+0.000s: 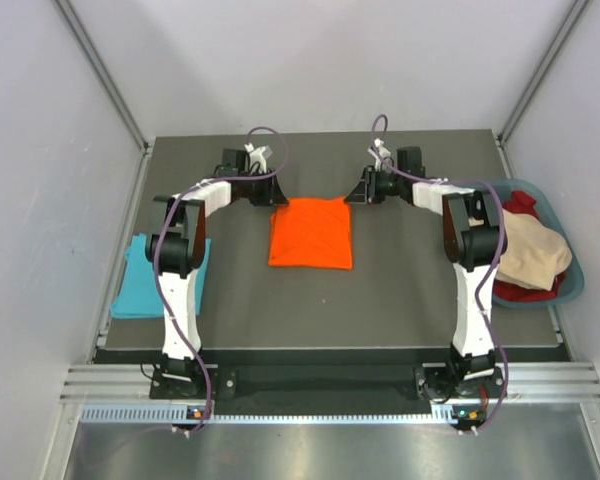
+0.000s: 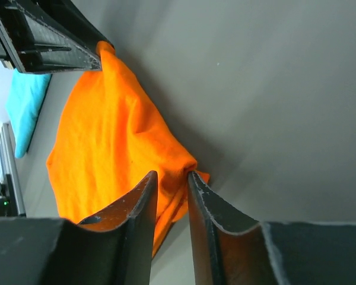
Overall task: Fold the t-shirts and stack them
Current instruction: Fold the tshirt
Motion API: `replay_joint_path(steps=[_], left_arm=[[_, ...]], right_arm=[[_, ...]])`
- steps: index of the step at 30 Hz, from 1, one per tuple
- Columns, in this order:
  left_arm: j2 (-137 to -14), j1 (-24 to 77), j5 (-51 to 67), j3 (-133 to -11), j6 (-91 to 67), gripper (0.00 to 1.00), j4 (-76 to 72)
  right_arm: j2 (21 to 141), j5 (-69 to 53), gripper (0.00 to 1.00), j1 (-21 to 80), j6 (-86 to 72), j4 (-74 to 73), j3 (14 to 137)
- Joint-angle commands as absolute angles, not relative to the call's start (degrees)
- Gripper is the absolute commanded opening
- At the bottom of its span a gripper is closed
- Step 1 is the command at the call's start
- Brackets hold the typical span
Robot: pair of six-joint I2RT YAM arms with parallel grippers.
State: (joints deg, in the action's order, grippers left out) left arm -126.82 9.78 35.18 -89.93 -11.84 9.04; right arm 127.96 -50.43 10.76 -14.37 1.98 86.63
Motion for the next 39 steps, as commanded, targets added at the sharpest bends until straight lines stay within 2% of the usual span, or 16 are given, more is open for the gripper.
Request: replay_joint_path(steps=[1,7,9,10,11,13,14,23,39], left_arm=[[-127.2,9.3,37.2,-92.0,-10.9,0.43,6.5],[-127.7,8.5,38.6,-92.2,-10.8,0.43,6.0],[-127.8,8.4,39.0,-92.4,-11.0,0.36,6.0],[-127.7,8.4,39.2,-92.5,-11.1,0.3,6.0],[-127.5,8.4,39.4,-92.6,-11.2,0.18,6.1],[-127.1,8.3,39.6,-92.6,-12.1,0.05,5.9],[-126.4,8.3,39.6,-92.5,-12.9,0.0,5.5],[-118.9,8.3,35.0,-89.8,-18.0,0.0,4.0],[-121.6,7.6,25.6,-87.9,-20.7,0.0,4.0]], right_arm=[[129.6,-52.3,0.27,11.2,-14.5,5.8,89.9],[131.0,-52.3,0.24,11.3,-15.3,6.0,90.2],[131.3,-52.3,0.24,11.3,-15.6,6.0,90.4],[131.4,-52.2,0.21,11.3,-15.7,6.0,90.4],[131.2,-52.0,0.16,11.3,-15.7,6.2,90.4],[130.6,-51.6,0.03,11.4,-15.7,6.3,90.2],[130.3,-51.5,0.0,11.3,-15.8,6.5,90.1],[125.6,-49.5,0.0,12.4,-15.9,7.9,87.7],[127.4,-45.3,0.0,14.1,-19.9,14.2,87.4]])
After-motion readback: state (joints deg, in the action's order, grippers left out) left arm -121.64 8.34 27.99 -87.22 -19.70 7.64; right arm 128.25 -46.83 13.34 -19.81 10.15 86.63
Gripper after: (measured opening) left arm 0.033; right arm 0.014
